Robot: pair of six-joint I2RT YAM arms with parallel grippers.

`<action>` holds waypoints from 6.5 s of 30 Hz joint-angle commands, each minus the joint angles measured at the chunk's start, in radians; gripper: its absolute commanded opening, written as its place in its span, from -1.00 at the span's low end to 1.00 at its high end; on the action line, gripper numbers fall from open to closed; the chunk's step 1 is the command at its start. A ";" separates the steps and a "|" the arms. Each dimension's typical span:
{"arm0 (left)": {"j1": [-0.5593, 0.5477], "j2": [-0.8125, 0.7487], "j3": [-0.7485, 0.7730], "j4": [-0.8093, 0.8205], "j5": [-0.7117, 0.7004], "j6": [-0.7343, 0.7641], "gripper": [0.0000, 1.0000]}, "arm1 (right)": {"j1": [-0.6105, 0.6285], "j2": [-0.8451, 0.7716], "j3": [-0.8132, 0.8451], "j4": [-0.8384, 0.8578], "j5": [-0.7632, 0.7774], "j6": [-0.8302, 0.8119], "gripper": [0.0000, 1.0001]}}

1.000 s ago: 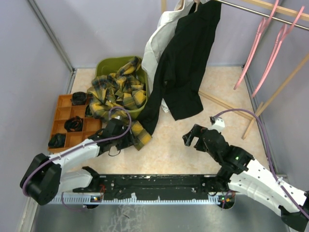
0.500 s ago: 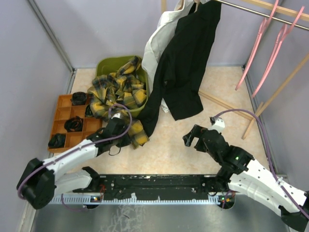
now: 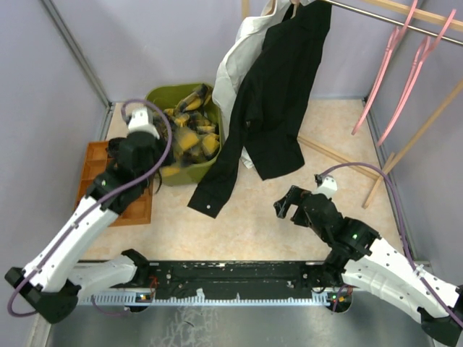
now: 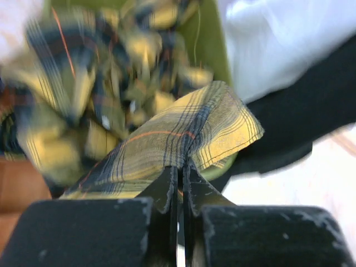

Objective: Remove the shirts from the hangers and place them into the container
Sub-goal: Adjust the shirt in the bin.

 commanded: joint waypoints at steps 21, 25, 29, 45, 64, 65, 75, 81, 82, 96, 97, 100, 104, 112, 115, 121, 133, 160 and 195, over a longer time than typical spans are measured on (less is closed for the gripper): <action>0.389 0.584 0.545 0.225 0.616 0.033 -1.00 | 0.007 0.064 0.052 0.073 0.035 -0.048 0.97; 0.471 0.634 0.345 0.289 0.699 -0.055 -1.00 | 0.007 0.052 0.049 0.062 0.033 -0.048 0.97; 0.488 0.738 0.313 0.207 0.646 0.003 -1.00 | 0.006 0.042 0.044 0.057 0.040 -0.049 0.98; 0.358 1.086 0.490 -0.147 0.793 0.292 -0.15 | 0.006 0.079 0.059 0.062 0.029 -0.050 0.98; 0.370 0.558 0.500 -0.076 0.515 0.314 0.71 | 0.008 0.085 0.059 0.069 0.020 -0.045 0.98; 0.378 0.546 0.483 -0.068 0.473 0.303 0.74 | 0.007 0.085 0.061 0.068 0.020 -0.045 0.98; 0.448 0.652 0.313 0.020 0.459 0.255 0.82 | 0.006 0.076 0.061 0.069 0.020 -0.045 0.98; 0.442 0.896 0.312 -0.029 0.717 0.246 0.68 | 0.008 0.073 0.065 0.060 0.017 -0.043 0.98; 0.440 0.930 0.300 -0.022 0.754 0.246 0.61 | 0.008 0.073 0.066 0.057 0.016 -0.043 0.98; 0.434 0.804 0.239 0.010 0.697 0.221 0.67 | 0.007 0.067 0.072 0.038 0.026 -0.045 0.98; 0.434 0.775 0.267 -0.004 0.661 0.225 0.71 | 0.006 0.066 0.070 0.037 0.027 -0.046 0.98; 0.436 0.715 0.358 -0.013 0.596 0.255 0.78 | 0.006 0.064 0.066 0.038 0.029 -0.043 0.98; 0.436 0.684 0.482 0.022 0.579 0.275 0.89 | 0.007 0.066 0.073 0.038 0.037 -0.051 0.98; 0.436 0.949 0.792 0.088 0.797 0.222 0.92 | 0.007 0.068 0.083 0.033 0.047 -0.059 0.98; 0.436 1.157 0.963 0.043 0.822 0.175 0.84 | 0.007 0.067 0.090 0.025 0.042 -0.061 0.98; 0.435 1.364 1.051 -0.072 0.800 0.137 0.59 | 0.006 0.053 0.105 -0.015 0.048 -0.052 0.98; 0.440 1.014 0.900 0.043 1.020 0.201 0.71 | 0.008 0.037 0.092 -0.016 0.050 -0.053 0.98; 0.547 0.331 0.205 -0.051 0.369 0.269 0.71 | 0.006 0.023 0.059 0.006 0.018 -0.038 0.98; 0.561 0.333 0.157 -0.059 0.300 0.285 0.36 | 0.006 0.014 0.053 -0.011 0.023 -0.033 0.98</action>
